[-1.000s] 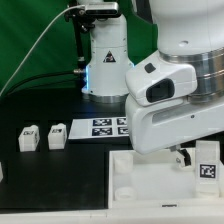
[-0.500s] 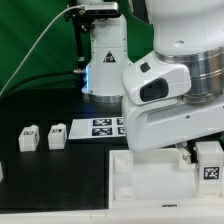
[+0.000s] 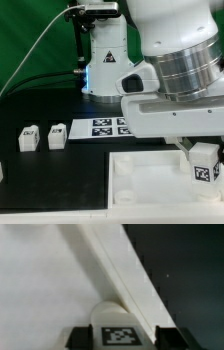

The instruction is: Assemble one leg

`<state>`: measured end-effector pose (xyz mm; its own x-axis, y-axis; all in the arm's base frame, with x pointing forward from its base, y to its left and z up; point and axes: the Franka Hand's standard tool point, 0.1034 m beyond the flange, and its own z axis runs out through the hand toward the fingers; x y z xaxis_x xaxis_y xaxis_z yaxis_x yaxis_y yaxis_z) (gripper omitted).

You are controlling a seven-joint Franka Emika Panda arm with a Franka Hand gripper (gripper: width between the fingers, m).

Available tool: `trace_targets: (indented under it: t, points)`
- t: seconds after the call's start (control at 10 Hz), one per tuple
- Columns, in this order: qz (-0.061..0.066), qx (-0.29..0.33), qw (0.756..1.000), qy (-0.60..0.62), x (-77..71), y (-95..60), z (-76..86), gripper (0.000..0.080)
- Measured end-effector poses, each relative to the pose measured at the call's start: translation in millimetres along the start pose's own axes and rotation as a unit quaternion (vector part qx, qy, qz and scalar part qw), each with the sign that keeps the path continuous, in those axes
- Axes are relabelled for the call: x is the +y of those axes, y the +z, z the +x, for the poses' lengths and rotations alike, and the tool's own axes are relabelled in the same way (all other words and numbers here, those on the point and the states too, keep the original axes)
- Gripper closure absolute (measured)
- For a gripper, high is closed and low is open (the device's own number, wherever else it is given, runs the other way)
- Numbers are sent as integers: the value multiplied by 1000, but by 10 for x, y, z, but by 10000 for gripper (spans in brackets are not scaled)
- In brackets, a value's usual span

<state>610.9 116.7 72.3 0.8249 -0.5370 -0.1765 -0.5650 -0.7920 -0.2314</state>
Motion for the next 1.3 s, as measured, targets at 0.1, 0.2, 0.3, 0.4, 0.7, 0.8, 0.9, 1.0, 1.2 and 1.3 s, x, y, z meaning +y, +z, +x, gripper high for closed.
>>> trace_targets:
  t: [0.1, 0.2, 0.3, 0.4, 0.7, 0.8, 0.9, 1.0, 1.2, 1.3]
  points:
    - [19, 0, 995, 101, -33, 20, -33, 499]
    - [22, -6, 985, 171, -85, 37, -84, 499]
    - [23, -7, 973, 230, -129, 34, -100, 499]
    - [31, -12, 960, 278, -125, 24, -77, 499]
    - [30, -13, 960, 279, -134, 36, -96, 493]
    - [28, -12, 965, 259, -128, 38, -99, 313]
    - [24, -17, 979, 202, -110, 39, -110, 187]
    - [18, -20, 988, 152, -117, 9, -101, 187]
    - [8, 12, 1000, -5, -151, -92, -64, 152]
    - [7, 13, 998, -58, -132, -85, -65, 152]
